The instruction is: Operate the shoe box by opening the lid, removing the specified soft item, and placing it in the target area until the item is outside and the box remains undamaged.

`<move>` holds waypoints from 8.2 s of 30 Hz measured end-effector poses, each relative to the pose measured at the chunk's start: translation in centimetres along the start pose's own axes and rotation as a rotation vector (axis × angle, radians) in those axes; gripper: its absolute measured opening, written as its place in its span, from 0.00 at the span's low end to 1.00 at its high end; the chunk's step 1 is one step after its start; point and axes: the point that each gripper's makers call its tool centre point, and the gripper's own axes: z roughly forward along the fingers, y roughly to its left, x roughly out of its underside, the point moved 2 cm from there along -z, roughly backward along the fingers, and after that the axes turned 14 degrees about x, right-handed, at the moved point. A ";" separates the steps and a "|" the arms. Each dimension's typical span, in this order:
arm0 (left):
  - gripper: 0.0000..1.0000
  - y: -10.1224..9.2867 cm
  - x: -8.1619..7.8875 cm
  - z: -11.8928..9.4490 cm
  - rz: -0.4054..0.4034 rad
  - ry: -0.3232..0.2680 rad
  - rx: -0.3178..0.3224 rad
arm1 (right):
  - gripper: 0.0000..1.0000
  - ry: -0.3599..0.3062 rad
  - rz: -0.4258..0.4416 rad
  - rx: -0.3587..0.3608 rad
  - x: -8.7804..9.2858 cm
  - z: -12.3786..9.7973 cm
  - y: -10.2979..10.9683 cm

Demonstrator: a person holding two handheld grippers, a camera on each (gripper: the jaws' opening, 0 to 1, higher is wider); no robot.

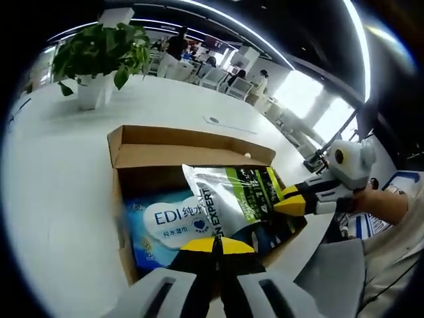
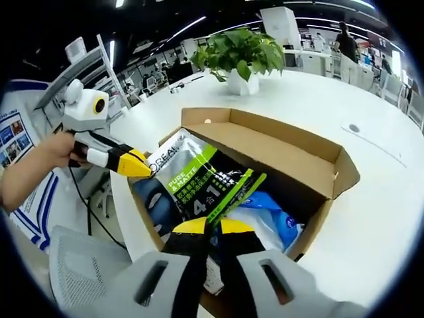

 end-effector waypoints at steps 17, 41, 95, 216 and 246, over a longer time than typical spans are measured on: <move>0.00 -3.8 -1.3 3.3 0.058 0.051 0.025 | 0.00 -0.028 0.122 0.056 -0.8 -3.7 -3.8; 0.00 -8.3 -2.9 9.1 0.082 0.101 0.106 | 0.00 0.000 0.245 0.170 1.5 -7.3 -10.1; 0.00 -12.3 -4.4 21.3 0.110 0.201 0.175 | 0.00 0.089 0.343 0.365 5.8 -10.2 -21.6; 0.22 -10.9 -3.9 25.7 0.677 0.614 -0.003 | 0.17 0.133 0.247 0.438 10.3 -5.9 -26.5; 0.30 -14.2 -4.7 18.4 0.600 0.376 0.042 | 0.31 0.029 0.131 0.395 5.8 -12.1 -20.9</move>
